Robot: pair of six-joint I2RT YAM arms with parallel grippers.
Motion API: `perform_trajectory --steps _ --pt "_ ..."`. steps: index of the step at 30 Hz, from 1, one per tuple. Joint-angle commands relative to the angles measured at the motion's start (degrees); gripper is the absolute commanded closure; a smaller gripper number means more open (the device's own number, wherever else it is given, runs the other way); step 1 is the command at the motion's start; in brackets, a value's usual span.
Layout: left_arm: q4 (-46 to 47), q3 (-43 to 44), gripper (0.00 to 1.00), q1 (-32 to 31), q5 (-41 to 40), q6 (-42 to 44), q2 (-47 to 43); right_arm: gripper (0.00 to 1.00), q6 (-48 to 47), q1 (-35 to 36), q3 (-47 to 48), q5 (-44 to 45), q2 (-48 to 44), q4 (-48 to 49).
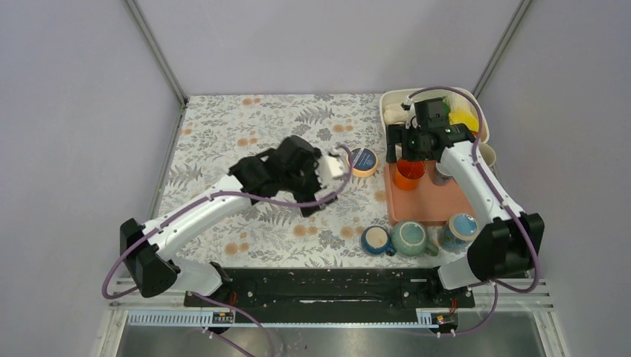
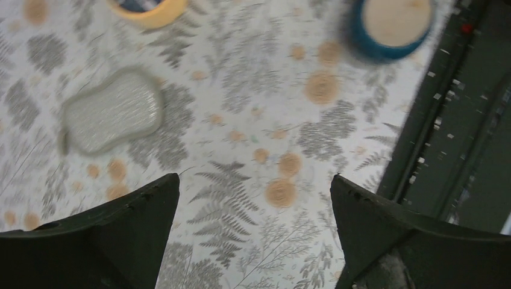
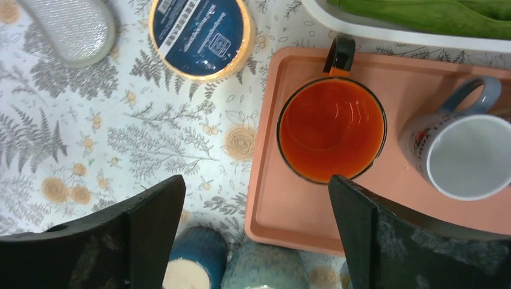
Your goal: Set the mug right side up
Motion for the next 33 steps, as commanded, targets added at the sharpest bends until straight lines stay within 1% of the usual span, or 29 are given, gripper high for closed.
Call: perform_trajectory --steps 1,4,7,12,13,17,23,27,28,29,33 --pt "1.20 -1.02 0.01 -12.40 2.68 3.55 3.58 0.01 -0.29 -0.24 -4.68 -1.49 -6.13 0.15" --pt "5.05 -2.28 0.01 -19.75 2.49 8.20 7.40 0.01 0.01 -0.48 -7.10 -0.27 -8.19 0.12" --pt "10.51 -1.49 0.01 -24.03 1.93 12.27 12.33 0.00 0.32 -0.94 -9.39 -0.52 -9.86 0.52" --pt "8.85 9.87 0.01 -25.88 1.95 9.85 25.38 0.01 0.45 -1.10 -11.86 -0.80 -12.28 0.72" --pt "9.18 10.79 0.01 -26.32 1.95 9.38 26.67 0.01 0.51 -1.20 -12.22 -0.71 -12.67 0.71" --pt "12.23 11.95 0.01 -26.60 0.40 8.50 30.07 0.01 0.79 -1.24 -13.03 -0.44 -14.17 0.64" --pt "14.13 13.48 0.01 -27.13 0.18 7.77 34.90 0.00 1.26 -1.78 -13.65 0.39 -16.32 0.71" --pt "15.24 13.68 0.01 -27.21 0.82 6.33 36.57 0.01 1.20 -2.03 -14.35 0.60 -17.62 0.62" --pt "15.59 13.55 0.03 -27.21 0.95 5.83 36.84 0.01 1.17 -2.05 -14.44 0.69 -17.77 0.66" --pt "15.60 13.44 0.07 -27.21 1.01 5.68 37.04 0.01 1.19 -2.16 -14.46 0.74 -18.01 0.62" --pt "14.89 10.49 0.26 -27.17 -0.05 6.87 35.97 0.01 1.12 -2.26 -14.64 0.99 -18.56 0.43"
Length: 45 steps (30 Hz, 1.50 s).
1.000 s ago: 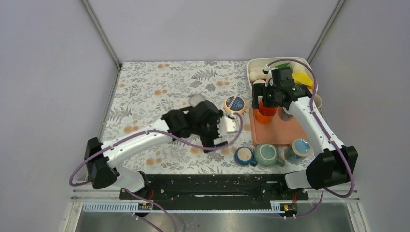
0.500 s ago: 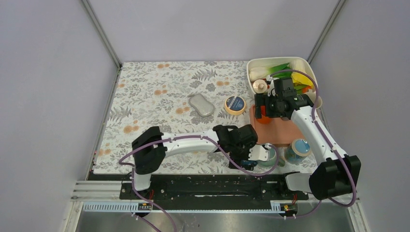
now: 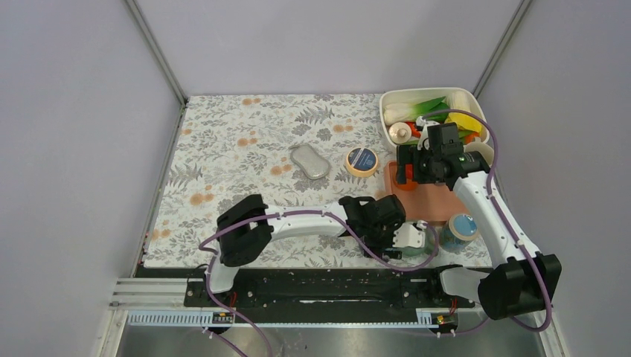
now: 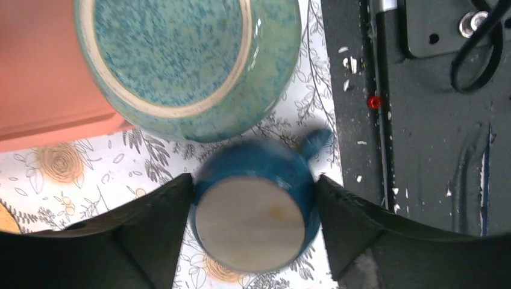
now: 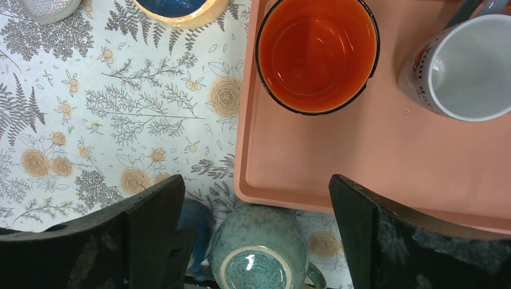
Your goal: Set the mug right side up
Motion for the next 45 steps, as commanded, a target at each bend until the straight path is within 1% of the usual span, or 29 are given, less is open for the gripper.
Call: perform_trajectory --steps 1,3,5,8,12,14,16,20,23,26,30,32,34,38,43,45 --pt "1.36 -2.87 0.31 -0.37 -0.81 0.63 -1.67 0.01 0.42 -0.46 -0.11 1.62 -2.22 0.27" --pt "2.47 -6.33 0.40 -0.26 -2.04 1.76 -4.29 0.01 0.40 -0.49 -0.07 1.58 -2.39 0.28" --pt "3.53 -9.48 0.44 0.12 -3.93 2.59 -7.00 0.00 0.36 -0.52 -0.03 1.40 -2.40 0.24" --pt "3.36 -13.64 0.46 2.03 -5.45 4.23 -10.28 0.01 0.25 -0.52 -0.07 1.23 -2.47 0.25" --pt "2.71 -18.22 0.46 6.87 -6.76 5.22 -12.98 0.01 0.28 -0.55 -0.02 0.84 -2.64 0.24" --pt "1.88 -19.44 0.44 9.46 -6.38 5.23 -14.12 0.01 0.15 -0.54 0.10 0.72 -2.77 0.27" --pt "1.54 -20.12 0.39 11.49 -5.29 5.23 -15.52 0.00 0.14 -0.56 0.15 0.45 -2.82 0.31" --pt "1.44 -21.05 0.30 13.08 -2.30 4.18 -20.10 0.00 -0.06 -0.55 0.23 0.34 -2.85 0.31" --pt "3.07 -21.97 0.16 13.98 -3.15 -0.07 -23.97 0.01 -0.06 -0.50 0.03 -0.03 -3.07 0.31" --pt "3.26 -22.36 0.11 15.49 -3.83 -3.86 -27.53 0.01 -0.11 -0.55 -0.09 -0.22 -3.22 0.25" --pt "-0.83 -22.18 0.09 17.82 -4.43 -2.39 -31.23 0.01 0.11 -0.53 -0.17 -0.70 -2.97 0.27" --pt "-5.02 -21.41 0.09 19.23 -4.22 -1.64 -32.21 0.01 0.39 -0.55 -0.30 -0.80 -2.95 0.29" --pt "-7.04 -21.87 0.09 20.68 -3.90 -0.27 -33.32 0.00 0.80 -0.55 -0.41 -0.59 -3.22 0.17" --pt "-7.21 -23.54 0.09 22.77 -4.67 0.13 -34.08 0.01 2.18 -0.50 -0.45 -0.62 -4.87 -2.69" --pt "-6.47 -24.22 0.09 23.60 -3.51 -1.56 -33.96 0.00 5.23 -0.55 -1.25 -4.91 -5.39 -7.87" --pt "-6.36 -24.66 0.09 23.71 -3.09 -1.63 -34.30 0.00 5.85 -0.54 -1.91 -5.29 -5.63 -8.86"
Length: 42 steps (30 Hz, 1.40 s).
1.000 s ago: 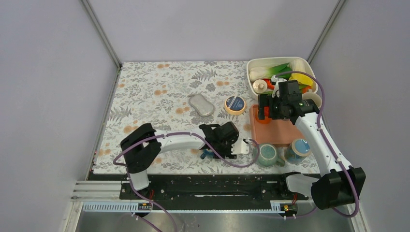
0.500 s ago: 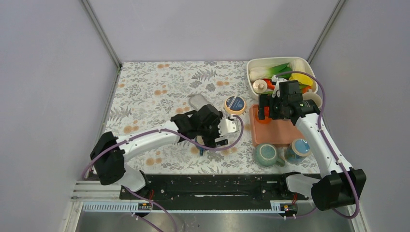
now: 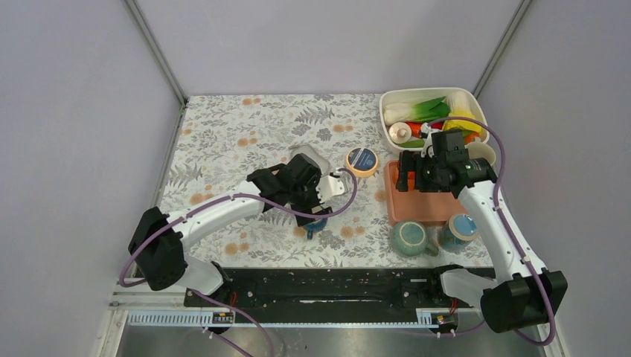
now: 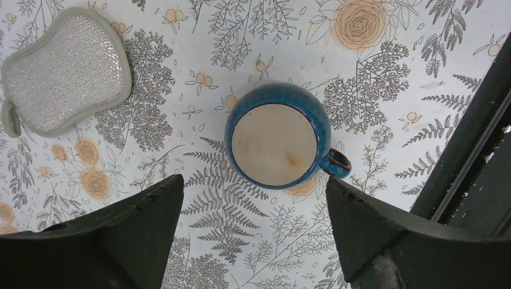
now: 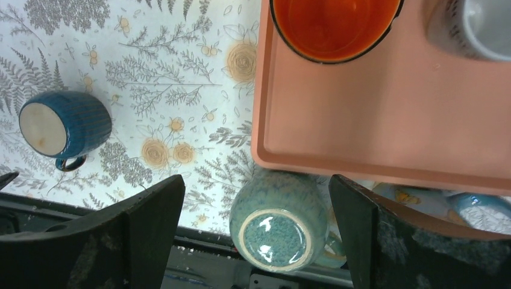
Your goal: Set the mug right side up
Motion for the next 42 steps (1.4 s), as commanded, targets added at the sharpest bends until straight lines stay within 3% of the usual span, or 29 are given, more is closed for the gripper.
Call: perform_trajectory --steps 1,5,9,11,14,17,24,33,42 --pt "0.95 -0.72 0.09 0.40 1.14 -1.16 -2.24 0.01 2.95 -0.31 -1.59 -2.84 -1.48 -3.71" --pt "0.05 -1.10 0.12 1.56 -1.12 -10.10 -2.56 0.00 3.99 -0.34 -3.99 -2.52 -4.10 -1.90" --pt "9.27 -8.51 0.22 5.84 -6.78 -30.57 -9.30 0.01 4.74 -0.37 -4.46 -2.41 -5.17 -0.76" --pt "6.13 -7.20 0.24 6.58 -10.91 -37.35 -7.74 0.01 5.05 -0.31 -4.08 -2.50 -5.03 -0.69" --pt "4.95 -9.20 0.26 5.16 -6.86 -45.04 -6.77 0.00 5.54 -0.28 -3.91 -3.20 -5.17 -0.01" --pt "5.59 -11.03 0.26 2.01 -10.72 -46.82 -5.95 0.01 5.49 -0.25 -3.71 -3.46 -5.61 0.11" --pt "5.09 -12.36 0.27 -1.41 -8.90 -48.85 -5.32 0.01 5.14 -0.24 -2.77 -3.49 -6.15 -1.47" --pt "9.22 -15.04 0.30 -4.49 -13.04 -48.51 -0.02 0.01 4.52 -0.31 -3.65 -4.36 -5.80 -0.62" --pt "12.14 -15.04 0.55 -3.48 -17.32 -47.45 3.98 0.01 4.06 -0.29 -4.87 -5.61 -6.58 0.34"
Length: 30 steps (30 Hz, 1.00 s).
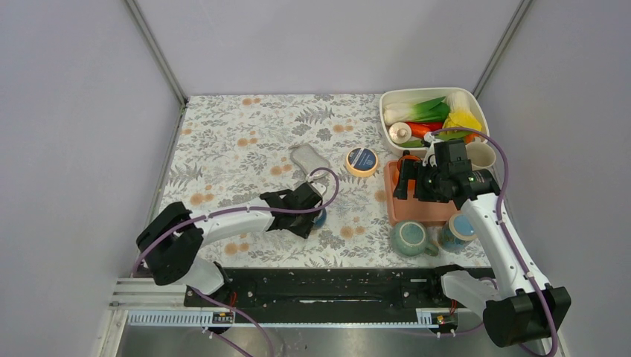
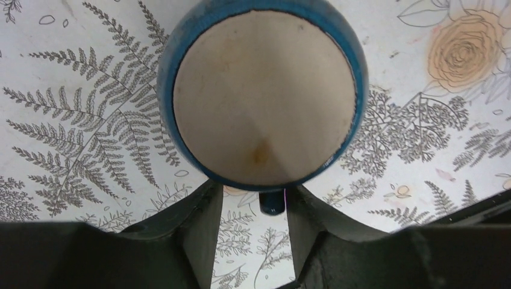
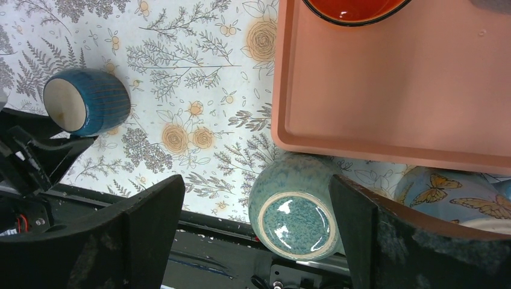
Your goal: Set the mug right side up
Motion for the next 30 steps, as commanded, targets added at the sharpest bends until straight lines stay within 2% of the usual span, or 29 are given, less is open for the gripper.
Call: perform_trajectory --steps 1,5,7,9,10,14,18,23,30 --pt "3.78 -0.02 0.58 0.89 -2.74 0.57 2.12 0.00 -0.55 -0.24 -0.28 -1.87 -1.60 1.56" --pt "5.94 -0.10 0.68 0.90 -2.48 3.24 2.54 0.01 -0.70 -0.27 -0.70 -1.96 -1.97 1.59" --pt "6.43 0.09 0.79 1.07 -2.58 4.03 2.65 0.01 -0.80 -0.22 -0.97 -1.96 -2.19 1.74" --pt "6.40 0.70 0.97 1.40 -2.37 4.51 2.84 0.00 -0.89 -0.33 -1.20 -2.00 -2.34 1.79" --pt "6.37 1.19 1.00 1.85 -1.95 4.64 2.90 0.00 -0.83 -0.29 -1.37 -2.04 -2.46 2.00" --pt "5.80 3.61 1.00 6.28 3.08 4.88 1.61 0.01 -0.53 -0.32 -2.01 -3.74 -2.90 3.15" --pt "8.40 5.78 1.00 11.24 13.29 5.76 -1.20 0.01 2.12 -0.25 -3.19 -8.07 -4.13 6.72" --pt "11.87 8.30 1.00 13.25 21.11 6.18 -3.06 0.01 6.64 3.31 -2.95 -3.04 -5.58 9.40" --pt "9.88 19.88 1.00 16.69 31.68 5.15 -4.16 0.00 15.93 9.22 -5.66 -12.45 -8.19 25.45"
